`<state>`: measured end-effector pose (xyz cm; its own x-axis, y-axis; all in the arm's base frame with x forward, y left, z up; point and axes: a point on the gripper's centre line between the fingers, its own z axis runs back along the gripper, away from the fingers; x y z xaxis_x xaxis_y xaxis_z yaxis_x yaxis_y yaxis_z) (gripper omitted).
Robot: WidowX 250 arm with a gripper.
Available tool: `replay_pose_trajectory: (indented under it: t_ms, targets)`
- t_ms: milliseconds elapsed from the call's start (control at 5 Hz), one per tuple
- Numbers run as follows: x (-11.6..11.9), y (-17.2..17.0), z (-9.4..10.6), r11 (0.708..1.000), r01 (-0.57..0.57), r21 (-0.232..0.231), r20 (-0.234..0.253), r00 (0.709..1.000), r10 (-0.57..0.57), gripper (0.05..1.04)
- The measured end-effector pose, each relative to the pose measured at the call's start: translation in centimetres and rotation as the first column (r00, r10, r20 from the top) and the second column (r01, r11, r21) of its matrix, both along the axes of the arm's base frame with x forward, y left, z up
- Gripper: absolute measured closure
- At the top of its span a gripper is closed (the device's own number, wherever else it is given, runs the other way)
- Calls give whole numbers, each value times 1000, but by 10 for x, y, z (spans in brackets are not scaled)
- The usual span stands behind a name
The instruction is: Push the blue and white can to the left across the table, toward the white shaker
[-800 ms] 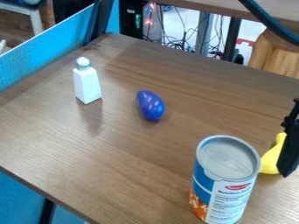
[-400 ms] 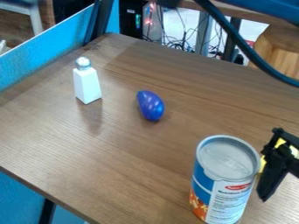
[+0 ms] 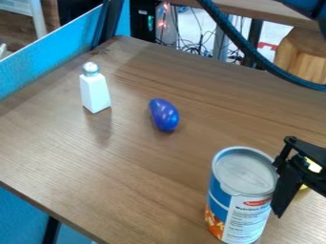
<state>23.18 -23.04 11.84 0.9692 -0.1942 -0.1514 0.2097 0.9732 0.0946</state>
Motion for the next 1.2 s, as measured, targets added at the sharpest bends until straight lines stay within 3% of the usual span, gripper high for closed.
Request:
replay_pose_trajectory:
  t_ms: [400,600,800,1200]
  targets:
    - [9,30,-3,989,-124,85,-30,992,127,79]
    - [30,71,-21,958,-262,113,-6,965,264,79]
    - [47,106,-26,912,-400,88,-4,916,402,79]
    - [52,140,-26,857,-504,108,-11,861,508,81]
